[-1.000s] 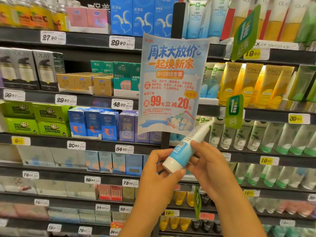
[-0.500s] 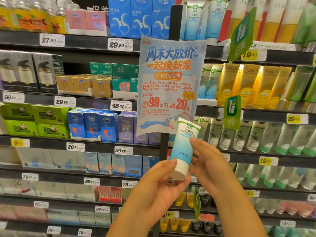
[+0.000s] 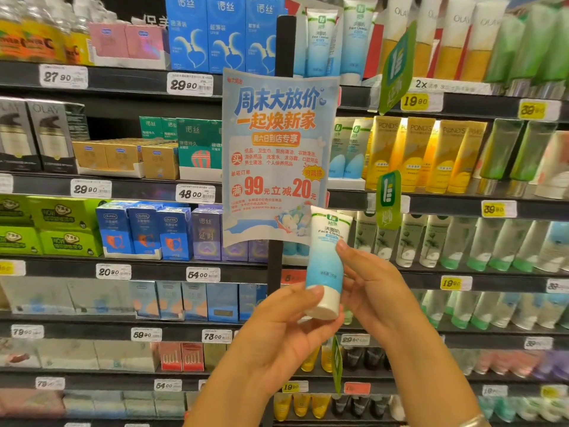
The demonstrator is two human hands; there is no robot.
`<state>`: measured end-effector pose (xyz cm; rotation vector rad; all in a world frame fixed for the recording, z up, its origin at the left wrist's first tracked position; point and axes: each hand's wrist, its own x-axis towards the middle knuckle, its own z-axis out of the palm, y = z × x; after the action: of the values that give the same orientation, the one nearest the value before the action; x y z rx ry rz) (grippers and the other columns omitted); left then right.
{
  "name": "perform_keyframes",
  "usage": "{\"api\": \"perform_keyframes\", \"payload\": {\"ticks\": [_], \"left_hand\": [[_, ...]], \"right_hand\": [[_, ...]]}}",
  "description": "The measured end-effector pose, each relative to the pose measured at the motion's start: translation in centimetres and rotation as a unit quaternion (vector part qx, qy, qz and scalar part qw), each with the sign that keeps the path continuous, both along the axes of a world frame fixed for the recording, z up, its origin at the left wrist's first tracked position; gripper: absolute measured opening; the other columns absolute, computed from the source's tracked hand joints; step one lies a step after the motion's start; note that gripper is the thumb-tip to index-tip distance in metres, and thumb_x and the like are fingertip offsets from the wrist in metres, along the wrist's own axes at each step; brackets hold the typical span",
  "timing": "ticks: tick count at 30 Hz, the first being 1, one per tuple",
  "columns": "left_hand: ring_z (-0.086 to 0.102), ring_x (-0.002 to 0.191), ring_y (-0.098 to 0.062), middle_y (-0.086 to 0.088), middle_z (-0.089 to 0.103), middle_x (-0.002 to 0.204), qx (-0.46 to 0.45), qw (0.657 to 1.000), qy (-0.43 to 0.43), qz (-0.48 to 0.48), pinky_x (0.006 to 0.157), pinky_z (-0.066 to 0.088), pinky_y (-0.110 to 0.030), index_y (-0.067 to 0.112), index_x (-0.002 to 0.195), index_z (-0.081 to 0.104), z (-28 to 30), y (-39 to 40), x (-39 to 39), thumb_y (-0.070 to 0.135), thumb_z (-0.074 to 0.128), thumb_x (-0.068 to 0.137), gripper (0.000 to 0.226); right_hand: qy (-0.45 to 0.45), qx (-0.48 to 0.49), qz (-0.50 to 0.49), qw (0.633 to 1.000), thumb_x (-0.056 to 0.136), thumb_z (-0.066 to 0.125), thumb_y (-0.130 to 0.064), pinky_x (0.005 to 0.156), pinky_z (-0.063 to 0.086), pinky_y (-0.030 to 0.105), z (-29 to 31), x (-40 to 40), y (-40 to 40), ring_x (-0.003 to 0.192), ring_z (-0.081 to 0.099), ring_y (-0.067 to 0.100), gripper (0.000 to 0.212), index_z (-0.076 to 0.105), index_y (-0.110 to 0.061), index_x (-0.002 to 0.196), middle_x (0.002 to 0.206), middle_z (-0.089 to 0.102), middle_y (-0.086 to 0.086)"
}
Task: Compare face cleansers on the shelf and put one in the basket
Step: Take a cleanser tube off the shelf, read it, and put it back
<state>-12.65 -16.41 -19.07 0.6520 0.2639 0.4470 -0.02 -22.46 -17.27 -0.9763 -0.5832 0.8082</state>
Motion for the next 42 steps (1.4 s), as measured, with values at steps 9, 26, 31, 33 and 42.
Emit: {"api": "perform_keyframes", "payload": {"ticks": [9,26,31,33,42], "left_hand": [[0.066,0.081,-0.029,-0.024,0.066,0.099,0.142,0.989,0.022,0.023,0.071,0.058,-0.037,-0.007,0.112,0.056,0.3,-2.0,3.5,-0.002,0.065,0.060,0.053],[0.065,0.095,-0.010,0.013,0.068,0.100,0.552,0.807,0.090,0.191,0.080,0.055,-0.029,0.034,0.099,0.060,6.6,-4.2,7.1,0.044,0.083,0.054,0.051],[0.065,0.082,-0.001,0.020,0.068,0.090,0.609,0.747,0.067,0.258,0.074,0.054,-0.018,0.035,0.095,0.058,10.7,-3.5,8.4,0.046,0.077,0.049,0.051],[0.066,0.081,-0.001,0.017,0.069,0.090,0.621,0.731,0.061,0.277,0.075,0.056,-0.025,0.034,0.096,0.059,12.2,-3.2,9.1,0.043,0.079,0.053,0.048],[0.070,0.081,-0.008,0.008,0.073,0.088,0.611,0.741,0.014,0.280,0.064,0.054,-0.017,0.026,0.095,0.064,17.2,1.5,12.6,0.042,0.075,0.043,0.055]], "right_hand": [[-0.165,-0.016,-0.028,0.986,0.064,0.070,-0.027,0.065,0.056,0.025,1.8,2.5,-3.8,0.085,0.071,0.017,0.047,0.060,-0.010,0.106,0.091,0.075,0.003],[-0.246,0.166,-0.049,0.954,0.063,0.070,-0.025,0.068,0.055,0.021,6.6,5.8,-6.8,0.091,0.070,0.010,0.041,0.061,-0.024,0.103,0.096,0.074,-0.006],[-0.271,0.223,-0.039,0.936,0.065,0.067,-0.020,0.066,0.054,0.019,10.5,7.0,-6.1,0.086,0.070,0.009,0.035,0.060,-0.021,0.100,0.089,0.074,-0.006],[-0.289,0.226,-0.041,0.929,0.066,0.066,-0.021,0.068,0.054,0.020,12.1,7.6,-5.8,0.087,0.069,0.008,0.037,0.059,-0.022,0.102,0.090,0.073,-0.006],[-0.372,0.196,-0.101,0.902,0.086,0.062,-0.014,0.071,0.056,0.020,17.9,12.0,-2.3,0.093,0.066,0.012,0.017,0.062,-0.020,0.102,0.103,0.068,0.000]]}}
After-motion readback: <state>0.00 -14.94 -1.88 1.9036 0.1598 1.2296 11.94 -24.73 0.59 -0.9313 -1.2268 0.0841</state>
